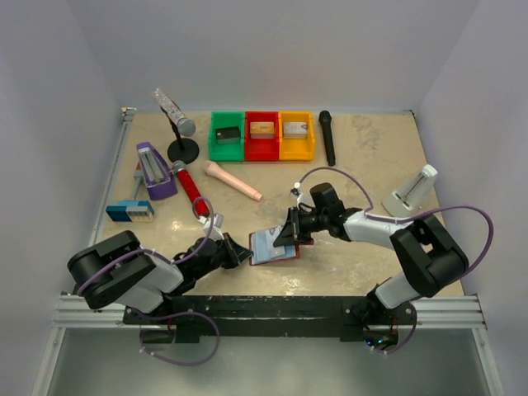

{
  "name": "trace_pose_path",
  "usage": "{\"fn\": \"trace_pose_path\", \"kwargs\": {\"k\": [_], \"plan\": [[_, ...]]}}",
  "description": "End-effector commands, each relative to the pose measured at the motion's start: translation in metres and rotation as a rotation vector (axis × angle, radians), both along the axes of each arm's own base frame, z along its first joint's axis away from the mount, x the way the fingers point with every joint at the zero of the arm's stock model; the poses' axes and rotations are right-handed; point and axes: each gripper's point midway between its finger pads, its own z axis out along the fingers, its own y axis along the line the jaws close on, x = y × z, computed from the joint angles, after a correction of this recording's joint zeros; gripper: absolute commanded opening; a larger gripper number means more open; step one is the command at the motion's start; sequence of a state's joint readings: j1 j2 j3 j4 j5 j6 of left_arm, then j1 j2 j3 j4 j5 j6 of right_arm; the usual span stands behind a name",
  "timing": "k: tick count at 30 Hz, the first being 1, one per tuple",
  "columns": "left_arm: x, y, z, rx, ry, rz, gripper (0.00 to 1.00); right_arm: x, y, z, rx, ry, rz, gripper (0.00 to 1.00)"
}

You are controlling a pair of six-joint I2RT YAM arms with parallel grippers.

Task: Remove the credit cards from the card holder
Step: Remove the credit card from the card holder.

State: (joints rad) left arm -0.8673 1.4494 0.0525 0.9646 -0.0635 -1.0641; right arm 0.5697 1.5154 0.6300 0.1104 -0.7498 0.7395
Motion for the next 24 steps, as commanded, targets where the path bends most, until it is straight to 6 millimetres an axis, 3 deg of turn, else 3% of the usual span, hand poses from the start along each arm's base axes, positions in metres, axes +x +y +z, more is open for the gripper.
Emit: {"fn": "trace_pose_path", "kwargs": {"k": [1, 9, 24], "plan": [[-0.029, 0.043, -0.038, 0.115, 0.069, 0.028, 0.00, 0.005, -0.005, 0.005, -0.007, -0.030, -0.007, 0.00], [-0.028, 0.052, -0.037, 0.146, 0.061, 0.054, 0.00, 0.019, -0.020, 0.008, -0.045, -0.056, -0.061, 0.00], [-0.021, 0.053, -0.021, 0.167, 0.003, 0.054, 0.00, 0.015, -0.035, 0.008, -0.126, -0.072, -0.045, 0.00]]}}
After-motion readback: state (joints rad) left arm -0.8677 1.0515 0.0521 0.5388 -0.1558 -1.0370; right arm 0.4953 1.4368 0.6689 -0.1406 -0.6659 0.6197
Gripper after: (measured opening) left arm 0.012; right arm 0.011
